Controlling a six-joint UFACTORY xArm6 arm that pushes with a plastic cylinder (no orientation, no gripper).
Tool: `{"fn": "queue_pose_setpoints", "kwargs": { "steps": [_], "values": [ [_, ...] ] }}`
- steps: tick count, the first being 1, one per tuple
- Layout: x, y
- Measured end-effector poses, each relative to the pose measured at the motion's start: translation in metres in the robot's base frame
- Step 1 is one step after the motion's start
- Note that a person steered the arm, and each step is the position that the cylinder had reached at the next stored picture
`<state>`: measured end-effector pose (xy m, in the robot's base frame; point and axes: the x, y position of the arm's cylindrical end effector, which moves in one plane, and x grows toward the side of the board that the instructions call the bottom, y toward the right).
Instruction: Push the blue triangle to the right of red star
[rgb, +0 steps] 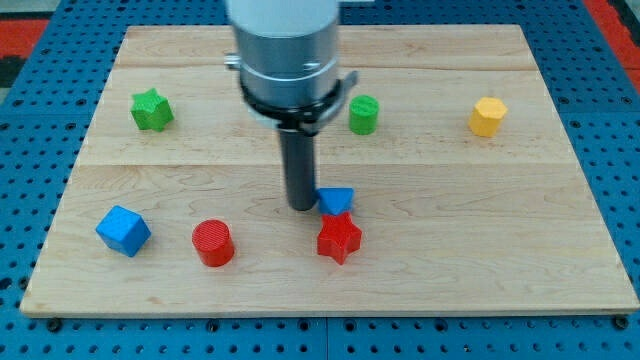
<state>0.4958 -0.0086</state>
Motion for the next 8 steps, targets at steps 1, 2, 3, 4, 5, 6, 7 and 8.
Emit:
{"fn": "queue_pose_setpoints", "kwargs": {
  "steps": [1,2,3,4,5,6,7,8],
  "values": [
    [-0.008,0.038],
    [-0.012,0.067],
    [-0.016,0.058],
    [-0.023,0.023],
    [-0.014,0.029],
    [-0.003,0.032],
    [0.003,0.036],
    [0.016,0.069]
  ]
}}
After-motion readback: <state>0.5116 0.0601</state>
